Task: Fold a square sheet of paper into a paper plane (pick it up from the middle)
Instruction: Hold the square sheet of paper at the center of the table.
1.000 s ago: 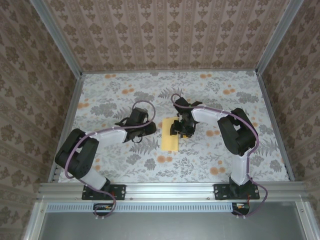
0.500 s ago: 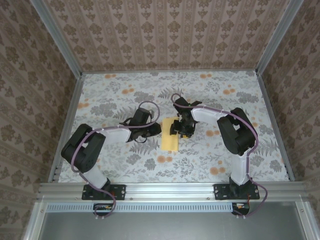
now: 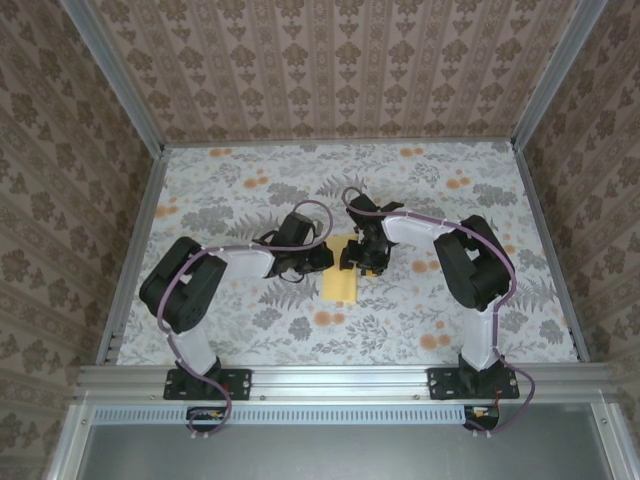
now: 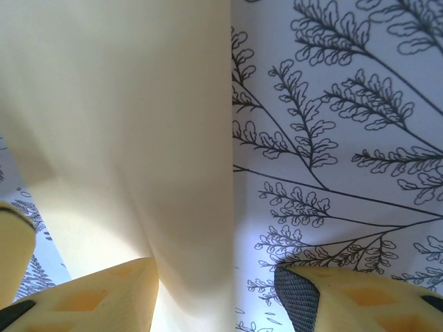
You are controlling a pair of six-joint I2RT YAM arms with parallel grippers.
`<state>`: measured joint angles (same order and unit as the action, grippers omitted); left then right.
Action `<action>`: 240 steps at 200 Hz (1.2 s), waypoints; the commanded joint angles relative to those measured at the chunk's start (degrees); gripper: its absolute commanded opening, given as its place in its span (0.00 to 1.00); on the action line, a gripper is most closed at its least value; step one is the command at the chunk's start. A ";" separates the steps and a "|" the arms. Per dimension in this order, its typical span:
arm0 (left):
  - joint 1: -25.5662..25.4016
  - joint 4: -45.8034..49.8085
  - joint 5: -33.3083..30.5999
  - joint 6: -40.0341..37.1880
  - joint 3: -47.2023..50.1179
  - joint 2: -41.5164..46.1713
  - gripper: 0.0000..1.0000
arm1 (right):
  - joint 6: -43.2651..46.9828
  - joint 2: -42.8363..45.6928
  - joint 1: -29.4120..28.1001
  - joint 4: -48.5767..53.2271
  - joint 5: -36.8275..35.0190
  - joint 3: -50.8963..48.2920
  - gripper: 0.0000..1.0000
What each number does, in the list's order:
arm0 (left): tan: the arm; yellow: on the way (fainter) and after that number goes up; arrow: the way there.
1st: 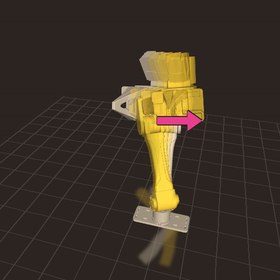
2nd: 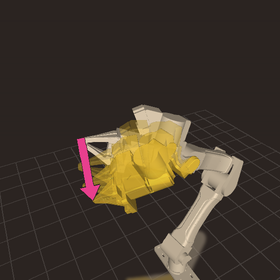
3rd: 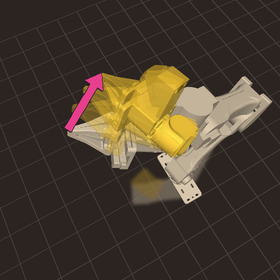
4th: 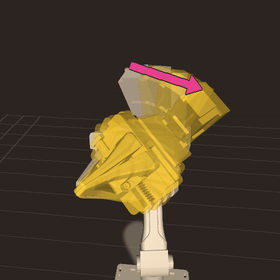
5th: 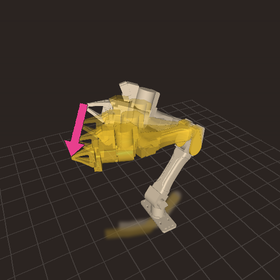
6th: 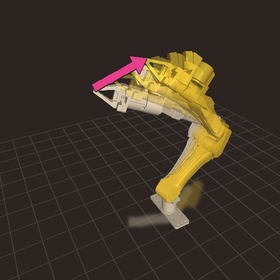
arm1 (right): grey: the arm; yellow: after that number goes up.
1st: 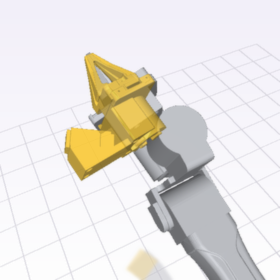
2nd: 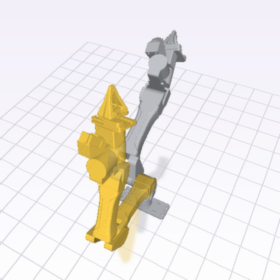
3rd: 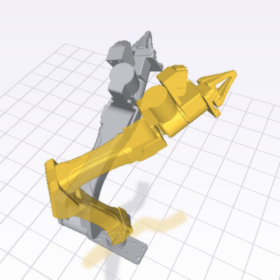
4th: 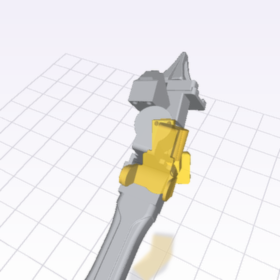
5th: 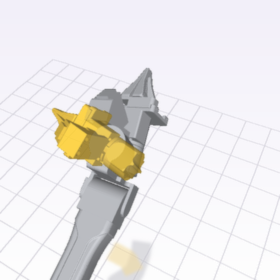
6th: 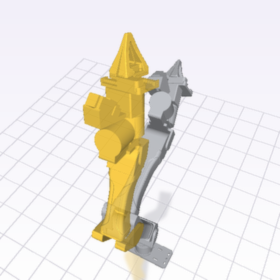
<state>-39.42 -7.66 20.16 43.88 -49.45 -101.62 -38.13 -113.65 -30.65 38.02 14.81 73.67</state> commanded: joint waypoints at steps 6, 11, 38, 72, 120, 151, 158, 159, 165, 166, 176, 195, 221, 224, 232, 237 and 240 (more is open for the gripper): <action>-0.53 2.41 1.40 -0.77 -1.76 -1.20 0.10 | 0.05 -9.48 0.43 2.72 -8.81 -5.15 0.56; -0.56 2.92 1.23 -0.77 -1.83 -1.36 0.10 | 0.12 -9.48 0.42 2.76 -8.78 -5.12 0.56; -0.53 7.61 -0.74 -0.81 -2.31 -2.60 0.10 | 0.14 -9.50 0.42 2.68 -8.58 -5.29 0.56; -0.56 12.32 -1.53 -0.65 -2.72 -5.04 0.09 | 0.16 -9.33 0.42 2.67 -8.23 -5.38 0.56; -0.49 17.47 -2.97 -0.65 -3.50 -6.63 0.06 | 0.52 -1.96 0.60 1.77 -4.13 -4.53 0.58; -0.57 18.47 -3.62 -0.63 -3.59 -7.16 0.05 | 0.29 6.78 0.99 1.16 -2.77 -3.12 0.61; -0.56 18.64 -3.78 -0.68 -3.56 -7.19 0.05 | 0.25 8.40 1.18 1.11 -2.77 -3.31 0.62; -0.52 18.69 -3.80 -0.66 -3.56 -7.23 0.05 | 0.25 8.64 1.20 1.15 -2.77 -3.33 0.62; -0.57 18.80 -4.02 -0.60 -3.62 -7.27 0.05 | 0.08 9.96 1.37 1.08 -2.93 -3.57 0.62; -0.57 18.81 -4.05 -0.62 -3.59 -7.27 0.05 | 0.07 10.17 1.38 1.04 -2.98 -3.59 0.62; -0.57 18.98 -4.08 -0.71 -3.63 -7.36 0.05 | -0.22 12.17 1.64 0.56 -3.28 -4.50 0.62; -0.57 19.17 -4.10 -0.60 -3.81 -7.74 0.04 | -0.32 15.14 1.73 -3.12 -1.38 -7.24 0.60; -0.56 19.21 -4.17 -0.40 -3.76 -8.15 0.04 | -1.77 15.50 1.52 -11.25 7.17 -9.77 0.34; -0.56 19.23 -4.24 -0.33 -3.74 -8.23 0.04 | -2.09 15.31 1.48 -11.89 7.91 -9.93 0.30; -0.57 19.37 -4.24 -0.36 -3.79 -8.19 0.04 | -3.00 14.75 1.31 -13.84 9.23 -10.36 0.22; -0.55 19.50 -4.25 -0.33 -3.75 -8.32 0.03 | -3.40 14.41 1.15 -14.65 9.74 -10.39 0.19; -0.57 19.59 -4.31 -0.32 -3.88 -8.33 0.03 | -3.62 14.16 1.03 -15.06 9.94 -10.39 0.16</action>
<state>-39.66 3.20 19.68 43.88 -54.96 -105.19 -39.38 -98.06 -28.93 29.56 18.68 64.93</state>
